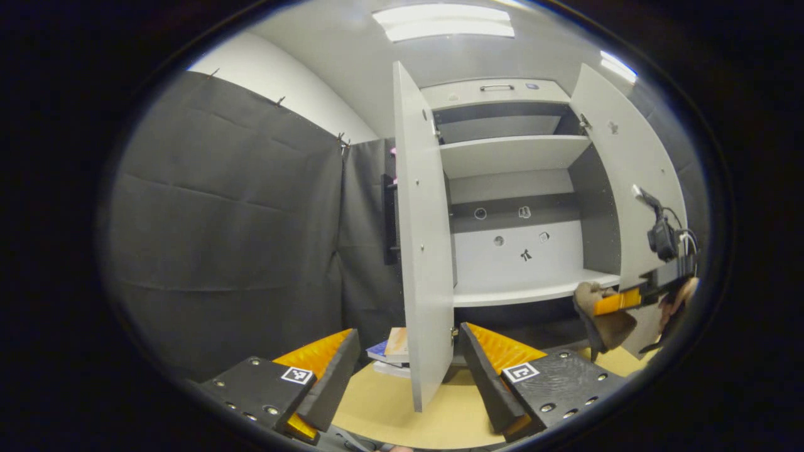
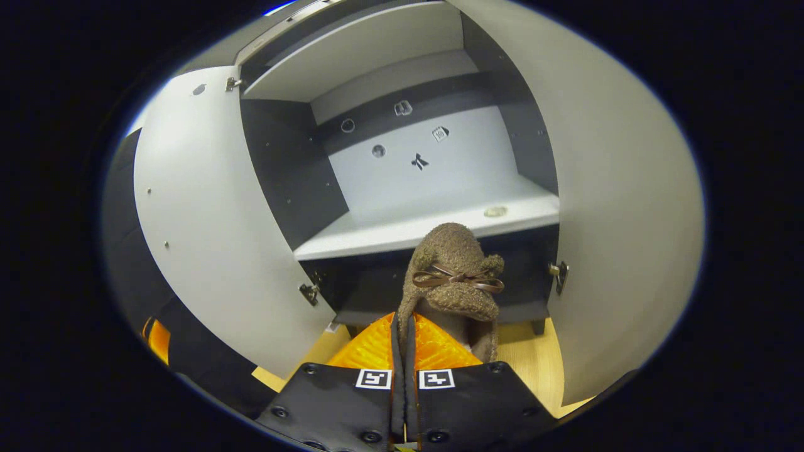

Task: Grab one shoe with the right hand and put it into the shoe cabinet, grab the other shoe with the left hand and put it into the shoe cabinet; then close the right door with the right hand and the left door with the left hand.

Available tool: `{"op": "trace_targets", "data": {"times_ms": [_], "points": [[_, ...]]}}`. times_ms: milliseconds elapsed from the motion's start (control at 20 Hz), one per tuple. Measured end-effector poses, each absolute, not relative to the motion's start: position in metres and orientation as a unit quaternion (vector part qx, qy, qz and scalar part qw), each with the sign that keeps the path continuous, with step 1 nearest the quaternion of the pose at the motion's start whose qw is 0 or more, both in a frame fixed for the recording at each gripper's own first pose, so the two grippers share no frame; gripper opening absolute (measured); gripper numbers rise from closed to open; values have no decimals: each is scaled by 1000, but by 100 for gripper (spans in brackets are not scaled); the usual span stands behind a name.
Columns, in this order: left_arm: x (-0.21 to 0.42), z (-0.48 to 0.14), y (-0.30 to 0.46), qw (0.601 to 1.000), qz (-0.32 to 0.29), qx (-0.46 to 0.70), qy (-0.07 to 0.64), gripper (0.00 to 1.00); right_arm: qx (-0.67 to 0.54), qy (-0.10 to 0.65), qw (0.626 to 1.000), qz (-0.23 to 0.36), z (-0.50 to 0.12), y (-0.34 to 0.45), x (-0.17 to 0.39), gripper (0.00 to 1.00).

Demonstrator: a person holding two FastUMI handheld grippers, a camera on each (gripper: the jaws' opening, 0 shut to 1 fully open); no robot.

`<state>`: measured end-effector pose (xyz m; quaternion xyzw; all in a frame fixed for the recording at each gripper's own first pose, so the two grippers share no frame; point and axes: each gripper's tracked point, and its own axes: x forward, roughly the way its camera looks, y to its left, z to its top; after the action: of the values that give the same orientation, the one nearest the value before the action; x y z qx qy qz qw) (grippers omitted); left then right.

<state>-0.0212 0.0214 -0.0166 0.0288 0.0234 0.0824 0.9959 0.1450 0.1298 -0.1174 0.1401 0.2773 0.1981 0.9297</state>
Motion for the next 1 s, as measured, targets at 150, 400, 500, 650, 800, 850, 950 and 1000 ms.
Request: {"op": "trace_targets", "data": {"times_ms": [150, 400, 500, 650, 800, 850, 950, 1000], "points": [[-18, -18, 21, 996, 81, 25, 25, 85, 131, 250, 939, 197, -94, 129, 173, 0], [-19, -19, 19, 996, 77, 27, 23, 85, 116, 231, 948, 186, -78, 130, 225, 2], [-19, -19, 19, 996, 77, 29, 24, 85, 106, 224, 952, 180, -75, 131, 249, 2], [-19, -21, 20, 996, 84, 32, 27, 85, 91, 225, 955, 170, -72, 131, 284, 2], [-20, -21, 23, 995, 94, 36, 30, 86, 82, 229, 956, 162, -71, 137, 316, 2], [-20, -21, 23, 994, 97, 36, 30, 86, 78, 231, 957, 157, -72, 139, 326, 2], [-20, -21, 25, 993, 104, 37, 30, 86, 58, 240, 957, 155, -77, 144, 344, 2], [-20, -22, 26, 993, 108, 38, 32, 86, 47, 243, 957, 151, -80, 145, 353, 2]]}}
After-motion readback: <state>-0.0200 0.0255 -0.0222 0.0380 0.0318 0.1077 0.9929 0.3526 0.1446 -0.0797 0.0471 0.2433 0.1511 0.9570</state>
